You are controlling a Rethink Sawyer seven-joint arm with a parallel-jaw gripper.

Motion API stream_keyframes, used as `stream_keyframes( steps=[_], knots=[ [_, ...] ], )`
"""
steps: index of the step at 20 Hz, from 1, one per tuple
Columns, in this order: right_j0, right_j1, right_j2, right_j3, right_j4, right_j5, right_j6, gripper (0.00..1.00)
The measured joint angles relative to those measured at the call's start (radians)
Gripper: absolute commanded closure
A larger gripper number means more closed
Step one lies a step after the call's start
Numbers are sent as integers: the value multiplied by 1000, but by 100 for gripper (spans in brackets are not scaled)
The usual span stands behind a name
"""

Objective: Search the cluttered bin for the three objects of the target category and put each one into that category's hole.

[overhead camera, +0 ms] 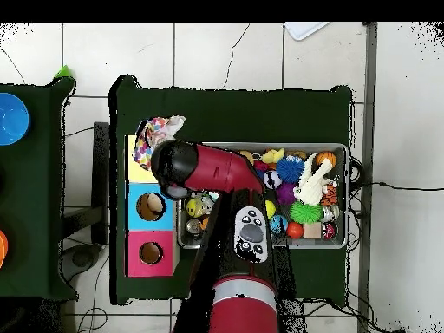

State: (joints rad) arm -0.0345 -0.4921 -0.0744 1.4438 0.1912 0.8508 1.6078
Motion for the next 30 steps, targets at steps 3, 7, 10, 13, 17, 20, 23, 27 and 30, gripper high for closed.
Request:
stream_keyframes(
  steps=[3, 7, 10, 13, 17, 20, 23, 27, 30],
  knots=[
    [-6, -8, 7, 15, 2, -17, 0, 100],
    [-6, -23, 14, 27, 1, -25, 0, 100],
    [-5, -38, 15, 30, 1, -25, 0, 100],
    [3, -65, 16, 30, 0, -25, 0, 100],
    [23, -104, 17, 29, -1, -24, 0, 100],
    [35, -129, 18, 25, -2, -24, 0, 100],
    [45, -157, 19, 17, -4, -24, 0, 100],
    [47, -187, 21, -3, -5, -24, 0, 100],
    [47, -201, 21, -17, -6, -24, 0, 100]
  ],
)
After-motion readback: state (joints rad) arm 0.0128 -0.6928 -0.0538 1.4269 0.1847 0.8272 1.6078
